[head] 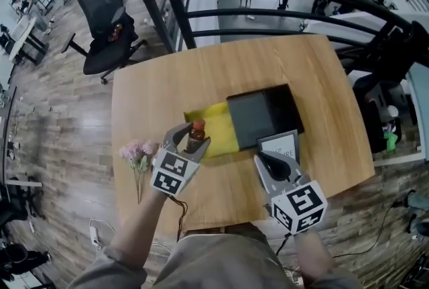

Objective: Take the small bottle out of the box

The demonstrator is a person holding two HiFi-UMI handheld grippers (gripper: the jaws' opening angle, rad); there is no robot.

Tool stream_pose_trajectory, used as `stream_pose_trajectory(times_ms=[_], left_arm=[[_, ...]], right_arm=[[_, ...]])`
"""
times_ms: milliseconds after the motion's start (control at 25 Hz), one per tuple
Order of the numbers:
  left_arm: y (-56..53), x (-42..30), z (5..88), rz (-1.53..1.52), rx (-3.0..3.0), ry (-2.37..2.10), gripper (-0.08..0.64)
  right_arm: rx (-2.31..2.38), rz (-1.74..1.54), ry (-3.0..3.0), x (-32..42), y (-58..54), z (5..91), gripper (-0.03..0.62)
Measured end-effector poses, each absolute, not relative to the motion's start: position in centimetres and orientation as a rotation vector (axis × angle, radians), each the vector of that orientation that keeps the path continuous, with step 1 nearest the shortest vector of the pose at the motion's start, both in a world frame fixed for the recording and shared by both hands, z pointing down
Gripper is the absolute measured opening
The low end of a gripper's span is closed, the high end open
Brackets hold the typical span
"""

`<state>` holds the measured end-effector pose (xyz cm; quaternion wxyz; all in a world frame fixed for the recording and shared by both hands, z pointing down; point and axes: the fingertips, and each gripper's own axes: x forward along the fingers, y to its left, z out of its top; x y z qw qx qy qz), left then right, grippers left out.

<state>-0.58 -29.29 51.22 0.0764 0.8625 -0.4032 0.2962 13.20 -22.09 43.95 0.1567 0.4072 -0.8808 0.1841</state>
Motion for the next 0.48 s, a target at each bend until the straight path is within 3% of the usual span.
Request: stream_pose_trajectory(times_ms=[480], left_arm=[[-24.8,-4.6,35.4,0.501,2.827,-1.428,0.232]], right_arm=[[1.219,0.246,-2.708,9.0,-20.8,32.2,0.018]])
